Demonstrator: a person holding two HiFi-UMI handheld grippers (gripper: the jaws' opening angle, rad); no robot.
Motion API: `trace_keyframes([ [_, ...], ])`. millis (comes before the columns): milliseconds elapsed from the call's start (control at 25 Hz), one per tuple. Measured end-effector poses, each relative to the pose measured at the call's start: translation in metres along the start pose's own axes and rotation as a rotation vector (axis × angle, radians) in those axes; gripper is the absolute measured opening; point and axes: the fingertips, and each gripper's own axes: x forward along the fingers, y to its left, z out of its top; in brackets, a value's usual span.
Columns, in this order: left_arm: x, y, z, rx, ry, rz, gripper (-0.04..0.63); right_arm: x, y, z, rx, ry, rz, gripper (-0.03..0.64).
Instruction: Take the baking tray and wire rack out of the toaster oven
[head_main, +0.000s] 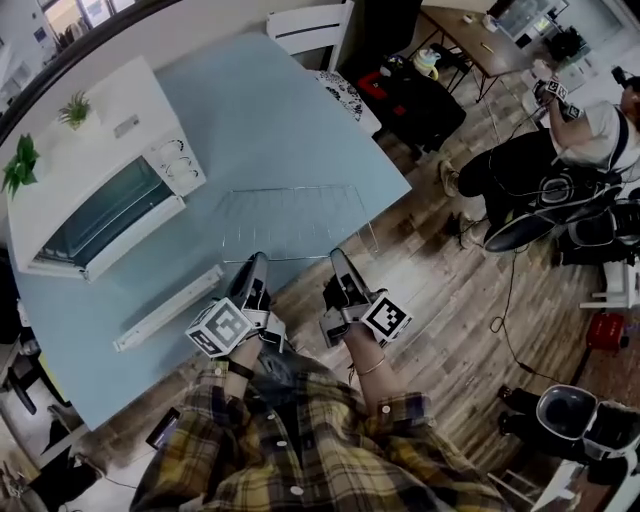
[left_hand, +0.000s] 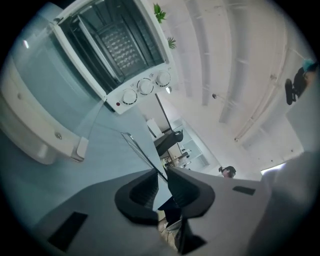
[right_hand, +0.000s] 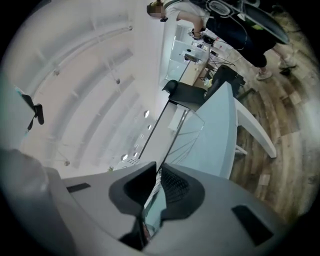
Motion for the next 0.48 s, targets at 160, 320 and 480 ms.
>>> trace_keyframes([
  [160, 0.011, 0.021, -0.012, -0.02, 0.056, 0.051, 0.061, 0.005, -0.028, -0.004, 0.043, 0.022, -0.054, 0.037],
  [320, 0.014, 0.043, -0.025, -0.055, 0.118, 0.107, 0.067, 0.003, -0.056, -0.019, 0.089, 0.047, -0.142, 0.044],
  [480, 0.012, 0.064, -0.039, -0.066, 0.168, 0.197, 0.078, -0.001, -0.075, -0.034, 0.098, 0.081, -0.208, 0.046],
])
